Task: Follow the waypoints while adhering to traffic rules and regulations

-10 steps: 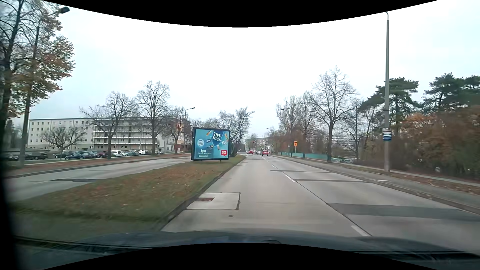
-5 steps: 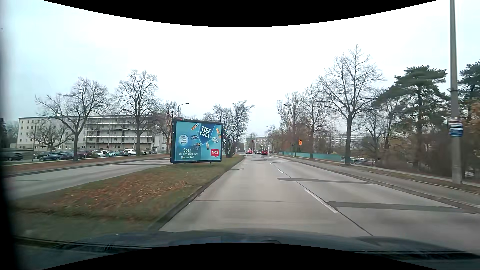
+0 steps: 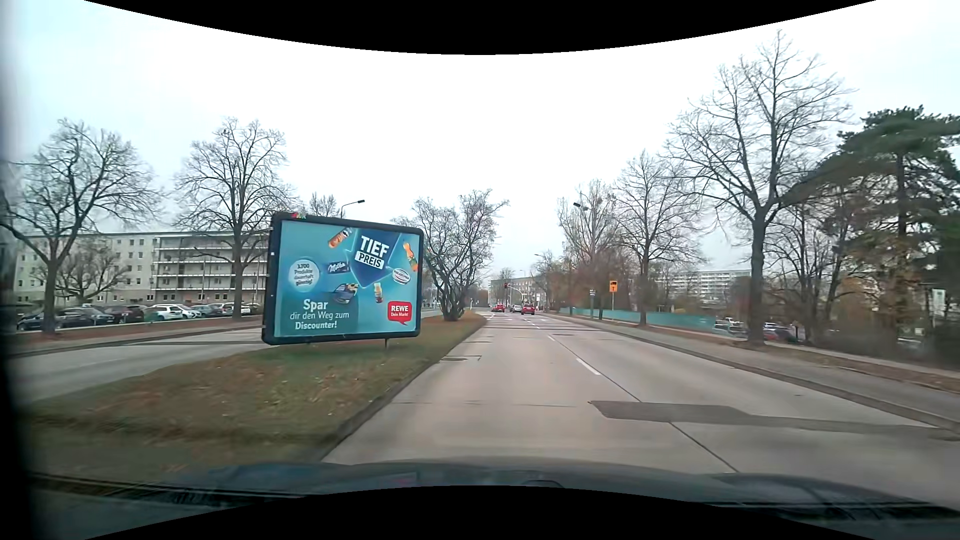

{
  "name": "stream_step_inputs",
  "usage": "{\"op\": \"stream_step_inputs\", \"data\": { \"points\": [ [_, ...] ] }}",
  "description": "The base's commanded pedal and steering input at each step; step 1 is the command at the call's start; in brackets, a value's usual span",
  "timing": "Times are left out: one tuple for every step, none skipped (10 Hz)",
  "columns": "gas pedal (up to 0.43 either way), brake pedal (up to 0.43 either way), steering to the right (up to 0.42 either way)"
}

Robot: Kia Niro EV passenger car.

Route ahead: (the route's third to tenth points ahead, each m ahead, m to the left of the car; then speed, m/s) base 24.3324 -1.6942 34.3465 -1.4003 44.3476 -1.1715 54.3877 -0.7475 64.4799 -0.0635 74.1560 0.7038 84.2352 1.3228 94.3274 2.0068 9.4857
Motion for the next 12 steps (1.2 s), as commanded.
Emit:
{"op": "stream_step_inputs", "data": {
  "points": [
    [0.047,0.000,0.003],
    [0.047,0.000,0.003],
    [0.047,0.000,0.003],
    [0.047,0.000,0.003],
    [0.047,0.000,0.003],
    [0.047,0.000,0.004],
    [0.047,0.000,0.006],
    [0.047,0.000,0.009],
    [0.047,0.000,0.009],
    [0.047,0.000,0.008],
    [0.047,0.000,0.007],
    [0.047,0.000,0.007]
  ]
}}
